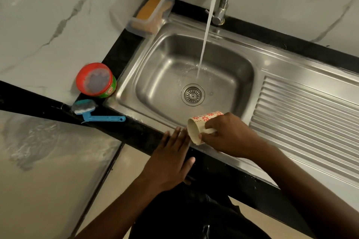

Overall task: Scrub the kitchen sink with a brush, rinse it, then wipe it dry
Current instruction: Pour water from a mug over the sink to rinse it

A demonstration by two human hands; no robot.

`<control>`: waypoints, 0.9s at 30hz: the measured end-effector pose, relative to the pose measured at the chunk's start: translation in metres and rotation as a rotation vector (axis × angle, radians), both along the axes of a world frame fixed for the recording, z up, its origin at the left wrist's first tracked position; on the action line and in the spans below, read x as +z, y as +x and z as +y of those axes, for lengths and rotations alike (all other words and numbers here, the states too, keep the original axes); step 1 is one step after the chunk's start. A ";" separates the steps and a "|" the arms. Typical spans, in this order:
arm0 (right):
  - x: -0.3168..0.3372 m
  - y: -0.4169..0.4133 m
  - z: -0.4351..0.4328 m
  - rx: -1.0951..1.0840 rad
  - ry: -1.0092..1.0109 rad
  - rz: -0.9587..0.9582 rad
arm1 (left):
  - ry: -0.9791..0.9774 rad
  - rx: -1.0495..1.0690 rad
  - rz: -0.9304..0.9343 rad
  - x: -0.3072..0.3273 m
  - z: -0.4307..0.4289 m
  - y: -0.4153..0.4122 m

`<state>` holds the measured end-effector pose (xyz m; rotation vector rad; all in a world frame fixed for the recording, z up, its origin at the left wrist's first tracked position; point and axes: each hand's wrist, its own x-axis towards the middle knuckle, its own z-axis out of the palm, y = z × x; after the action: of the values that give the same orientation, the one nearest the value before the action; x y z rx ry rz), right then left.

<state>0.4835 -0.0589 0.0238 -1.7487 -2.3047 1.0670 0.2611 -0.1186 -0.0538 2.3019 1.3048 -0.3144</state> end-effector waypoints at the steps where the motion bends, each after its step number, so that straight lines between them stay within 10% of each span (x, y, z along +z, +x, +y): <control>1: 0.003 0.008 -0.004 -0.023 -0.014 -0.023 | -0.001 -0.025 -0.007 0.000 -0.001 0.005; 14: 0.019 0.034 -0.043 -0.007 -0.053 -0.288 | -0.035 -0.248 -0.063 -0.001 -0.010 0.025; 27: 0.016 -0.034 -0.003 -0.262 -0.104 0.046 | 0.094 0.168 0.052 -0.003 0.007 -0.025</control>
<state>0.4498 -0.0614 0.0393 -1.9722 -1.9559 1.1808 0.2364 -0.1114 -0.0569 2.2547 1.5581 -0.2632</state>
